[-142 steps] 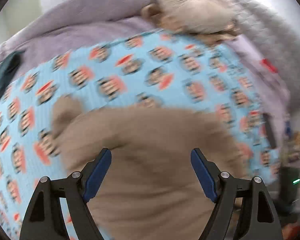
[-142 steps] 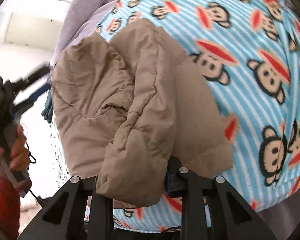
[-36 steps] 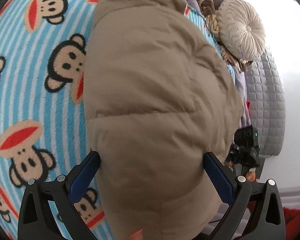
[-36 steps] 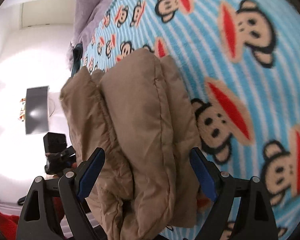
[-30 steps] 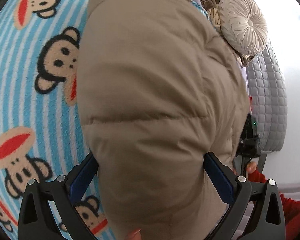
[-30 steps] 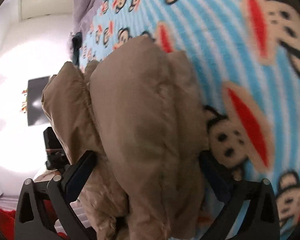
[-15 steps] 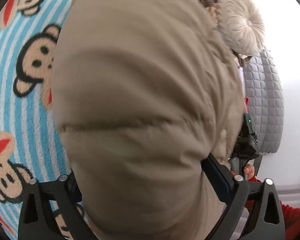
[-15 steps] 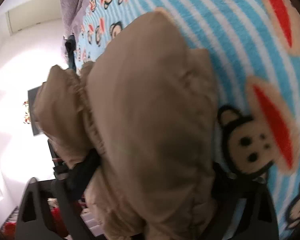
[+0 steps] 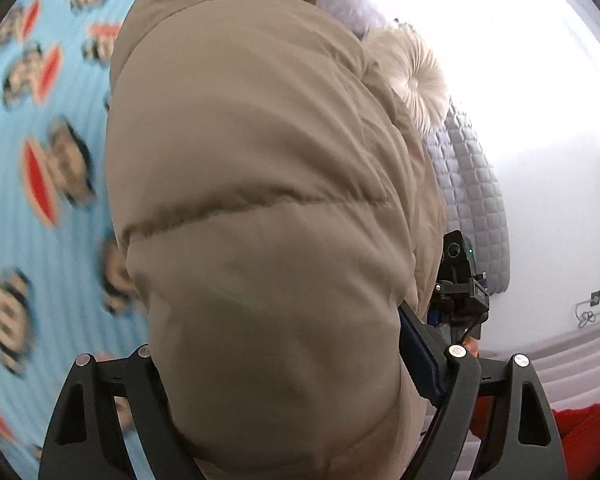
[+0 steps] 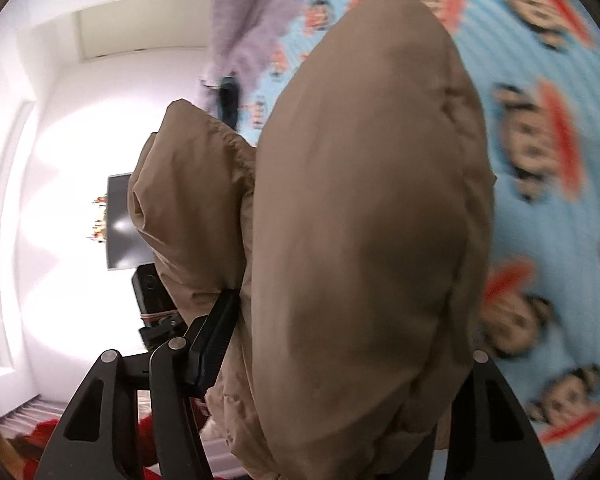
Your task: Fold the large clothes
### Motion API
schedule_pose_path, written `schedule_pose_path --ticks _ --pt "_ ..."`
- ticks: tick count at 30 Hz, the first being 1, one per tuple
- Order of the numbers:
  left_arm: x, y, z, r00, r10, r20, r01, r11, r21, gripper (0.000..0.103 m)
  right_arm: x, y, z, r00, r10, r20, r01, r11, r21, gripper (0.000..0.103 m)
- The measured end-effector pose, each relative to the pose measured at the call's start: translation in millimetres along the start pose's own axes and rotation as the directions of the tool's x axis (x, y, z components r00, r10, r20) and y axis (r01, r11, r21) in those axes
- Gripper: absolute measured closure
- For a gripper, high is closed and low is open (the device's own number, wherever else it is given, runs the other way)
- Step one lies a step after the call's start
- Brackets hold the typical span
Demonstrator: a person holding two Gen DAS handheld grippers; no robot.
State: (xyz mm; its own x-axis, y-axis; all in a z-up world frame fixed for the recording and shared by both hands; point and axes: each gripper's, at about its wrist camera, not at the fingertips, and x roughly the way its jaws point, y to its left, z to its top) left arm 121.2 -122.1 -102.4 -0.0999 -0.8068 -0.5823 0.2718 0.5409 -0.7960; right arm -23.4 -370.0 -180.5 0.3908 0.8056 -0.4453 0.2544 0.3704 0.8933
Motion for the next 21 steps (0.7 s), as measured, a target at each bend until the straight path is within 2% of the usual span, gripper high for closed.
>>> schedule_pose_path --ticks 4,6,8,11,12,15,18,21 --pt "-39 21 53 0.996 0.055 0.064 -0.056 0.998 0.027 0.017 52 40 37 0.999 0.048 -0.019 -0.05 0.996 -0.068 0.04" --pt "-45 38 73 0.992 0.087 0.09 -0.09 0.996 0.029 0.016 81 49 58 0.998 0.052 -0.032 -0.054 0.995 -0.086 0.04" --pt "-44 64 87 0.988 0.115 0.099 -0.115 0.993 -0.008 0.016 108 48 77 0.998 0.05 -0.043 -0.053 0.996 -0.077 0.04" --pt "-26 110 98 0.981 0.183 0.07 -0.175 0.979 -0.107 0.015 151 31 100 0.998 -0.012 -0.067 0.01 0.999 -0.038 0.04" --pt "-21 123 98 0.979 0.193 0.064 -0.184 0.974 -0.13 0.011 165 23 107 0.996 -0.039 -0.077 0.038 0.999 -0.022 0.04" --pt "-13 145 99 0.981 0.176 0.075 -0.164 0.975 -0.151 0.003 185 1 116 0.995 -0.042 -0.092 0.043 0.999 0.017 0.037" --pt "-4 151 99 0.978 0.194 0.073 -0.178 0.967 -0.18 0.001 194 -11 117 0.995 -0.022 -0.093 0.026 0.999 0.044 0.036" --pt "-3 128 101 0.955 0.287 0.081 -0.274 0.951 -0.144 0.001 189 -14 113 0.995 -0.057 -0.081 0.062 0.996 0.066 0.034"
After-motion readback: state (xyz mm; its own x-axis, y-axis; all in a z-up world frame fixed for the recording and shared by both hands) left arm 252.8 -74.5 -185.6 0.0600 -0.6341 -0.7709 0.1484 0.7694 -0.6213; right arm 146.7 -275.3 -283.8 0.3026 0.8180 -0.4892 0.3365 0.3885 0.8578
